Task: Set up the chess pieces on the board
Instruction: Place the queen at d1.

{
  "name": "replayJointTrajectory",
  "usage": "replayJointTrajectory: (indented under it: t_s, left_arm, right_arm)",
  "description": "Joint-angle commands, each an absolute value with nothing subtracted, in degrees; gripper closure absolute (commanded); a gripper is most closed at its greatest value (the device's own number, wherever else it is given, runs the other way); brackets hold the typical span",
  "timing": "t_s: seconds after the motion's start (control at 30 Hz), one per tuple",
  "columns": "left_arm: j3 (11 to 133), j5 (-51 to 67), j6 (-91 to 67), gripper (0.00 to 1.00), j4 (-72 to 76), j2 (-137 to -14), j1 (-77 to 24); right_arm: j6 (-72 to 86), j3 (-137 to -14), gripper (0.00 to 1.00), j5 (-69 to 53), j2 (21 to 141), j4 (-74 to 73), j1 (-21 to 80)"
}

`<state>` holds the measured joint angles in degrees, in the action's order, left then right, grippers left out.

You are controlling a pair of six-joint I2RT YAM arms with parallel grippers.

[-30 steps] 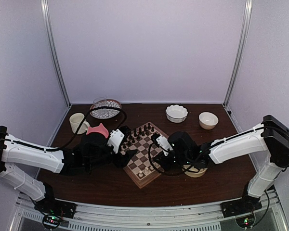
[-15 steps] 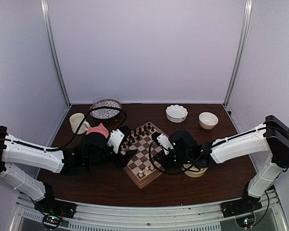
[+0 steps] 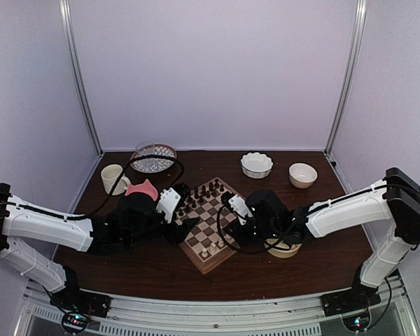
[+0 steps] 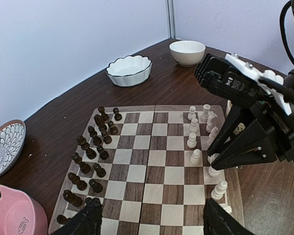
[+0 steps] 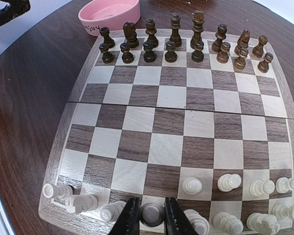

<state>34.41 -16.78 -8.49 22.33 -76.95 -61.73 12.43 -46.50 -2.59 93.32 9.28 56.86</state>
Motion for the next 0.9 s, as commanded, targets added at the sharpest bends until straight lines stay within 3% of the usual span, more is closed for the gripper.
replayJointTrajectory:
  t_s: [0.0,0.6,0.87]
  left_arm:
    - [36.1,-16.3,-9.1,0.29,23.5,-76.8,-61.9]
    - [36.0,-16.3,-9.1,0.29,23.5,-76.6,-61.8]
    - [36.0,-16.3,-9.1,0.29,23.5,-76.6,-61.8]
  right_arm:
    - [13.2,-46.0,0.81,-1.2,92.0,8.5,56.7]
    - [13.0,-47.1,0.75,-1.6,93.0,7.8,56.7]
    - [13.0,-46.8,0.87,-2.1,92.8,7.9,56.7]
